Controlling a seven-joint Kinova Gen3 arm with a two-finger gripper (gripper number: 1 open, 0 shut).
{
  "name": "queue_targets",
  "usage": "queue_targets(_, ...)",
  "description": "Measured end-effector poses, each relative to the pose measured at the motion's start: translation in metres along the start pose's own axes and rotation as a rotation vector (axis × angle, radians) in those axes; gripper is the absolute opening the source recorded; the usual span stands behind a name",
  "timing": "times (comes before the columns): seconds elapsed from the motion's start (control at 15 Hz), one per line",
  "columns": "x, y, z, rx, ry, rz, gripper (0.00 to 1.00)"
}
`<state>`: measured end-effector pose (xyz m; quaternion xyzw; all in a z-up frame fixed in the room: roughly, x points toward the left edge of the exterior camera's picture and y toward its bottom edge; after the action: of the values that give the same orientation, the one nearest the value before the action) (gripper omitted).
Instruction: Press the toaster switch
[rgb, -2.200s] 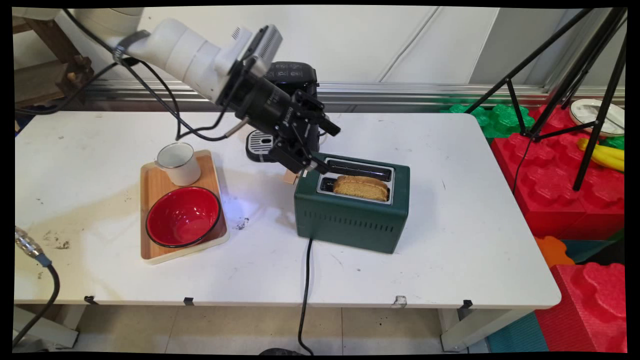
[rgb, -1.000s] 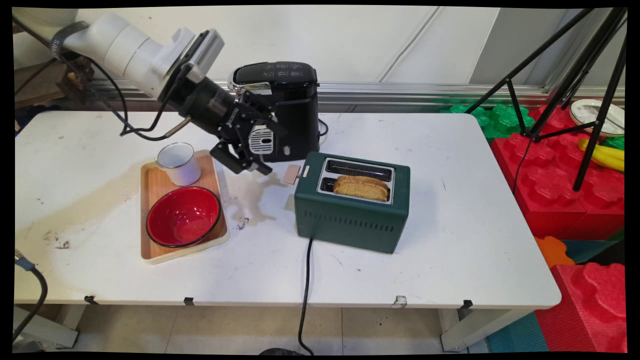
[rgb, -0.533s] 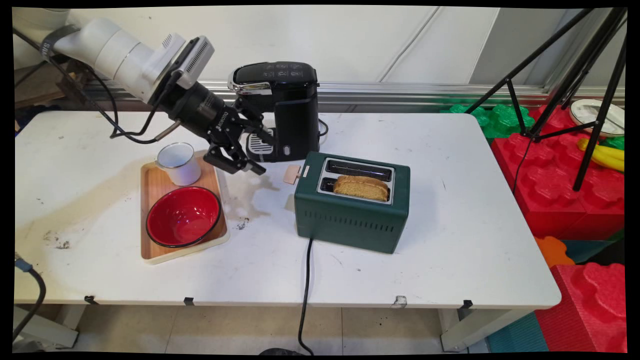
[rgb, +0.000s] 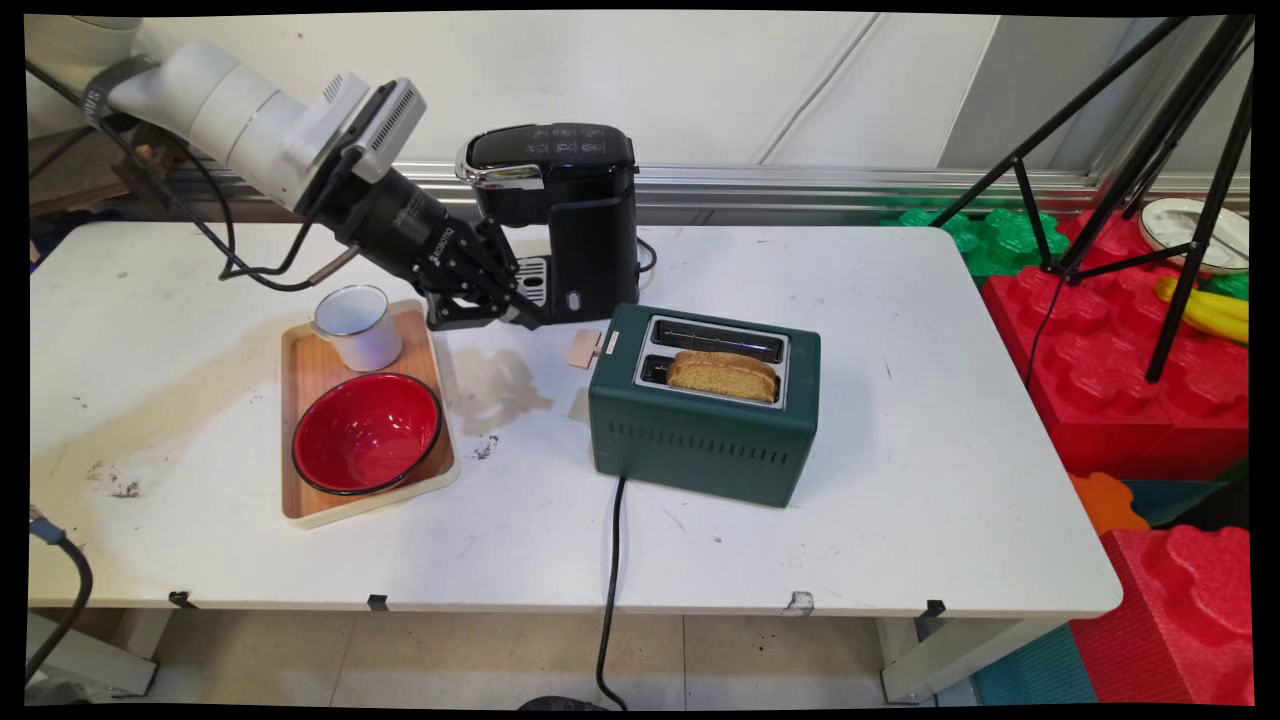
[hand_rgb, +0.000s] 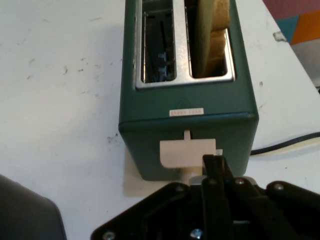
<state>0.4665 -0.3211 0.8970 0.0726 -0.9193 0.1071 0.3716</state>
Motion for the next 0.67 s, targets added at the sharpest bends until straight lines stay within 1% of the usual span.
queue_targets(0.33,0.000,-0.004,0.008,0.001,0.004,-0.009,0.00)
queue_targets(0.67,0.003,-0.009,0.023,0.003,0.011,-0.016,0.00)
